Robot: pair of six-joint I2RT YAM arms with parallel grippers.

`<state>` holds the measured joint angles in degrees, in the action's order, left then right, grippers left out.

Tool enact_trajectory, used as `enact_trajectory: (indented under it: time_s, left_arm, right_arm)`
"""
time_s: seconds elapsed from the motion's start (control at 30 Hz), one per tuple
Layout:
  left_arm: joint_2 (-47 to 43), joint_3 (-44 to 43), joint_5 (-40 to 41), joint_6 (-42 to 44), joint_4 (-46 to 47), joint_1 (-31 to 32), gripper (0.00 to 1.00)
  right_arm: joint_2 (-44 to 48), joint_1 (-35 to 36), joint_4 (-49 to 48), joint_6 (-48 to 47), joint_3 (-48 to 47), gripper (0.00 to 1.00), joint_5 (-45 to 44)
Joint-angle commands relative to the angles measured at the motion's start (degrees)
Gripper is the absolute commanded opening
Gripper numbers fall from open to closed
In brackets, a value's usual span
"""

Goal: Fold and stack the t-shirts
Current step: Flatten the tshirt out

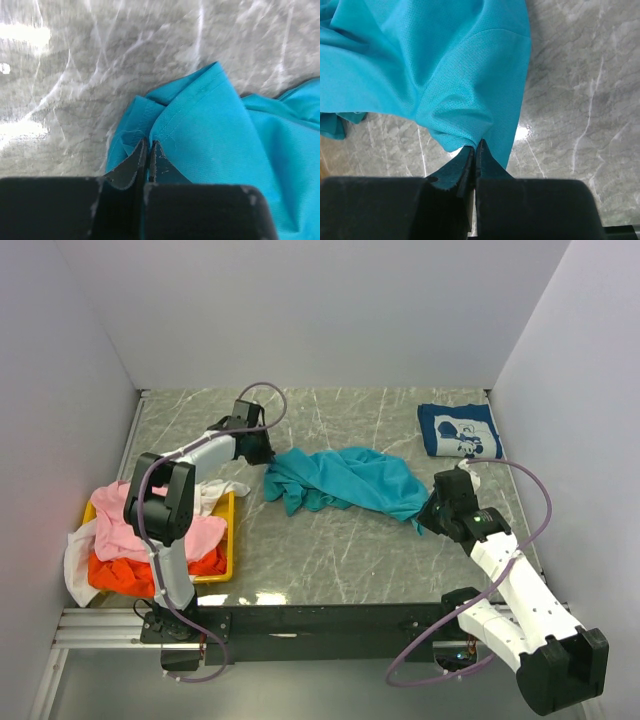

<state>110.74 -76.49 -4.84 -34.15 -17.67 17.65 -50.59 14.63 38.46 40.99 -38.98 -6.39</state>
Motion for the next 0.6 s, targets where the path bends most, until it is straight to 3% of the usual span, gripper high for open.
enact_trajectory:
  time_s: [0.0,0.17,0.37,0.57]
  left_arm:
    - [-0.96,-6.02,0.27,-0.48,0.10,-0.51,0.00]
    - [0.26,-16.57,-1.74,-2.76,-1.14,-2.53,0.00]
    - [2.20,-35.63,-4.74,-6.71,-2.20,-5.69,0.00]
    - [-0.26,-43.29,-8.59,-11.45,7.71,-9.12,0.00]
  right_arm:
    - [0.23,-0.22,-0.75,-1.44,-3.02,0.00,-2.65]
    - [-4.76,-0.39,-0.66,-7.31,-13.38,0.00,-7.57]
    - [-11.54,-1.27,-2.50,-12.94,-28.94,0.00,-13.03]
    - [-17.42,-2.76,-8.91,-18.04,-42.56,0.00,-14.35]
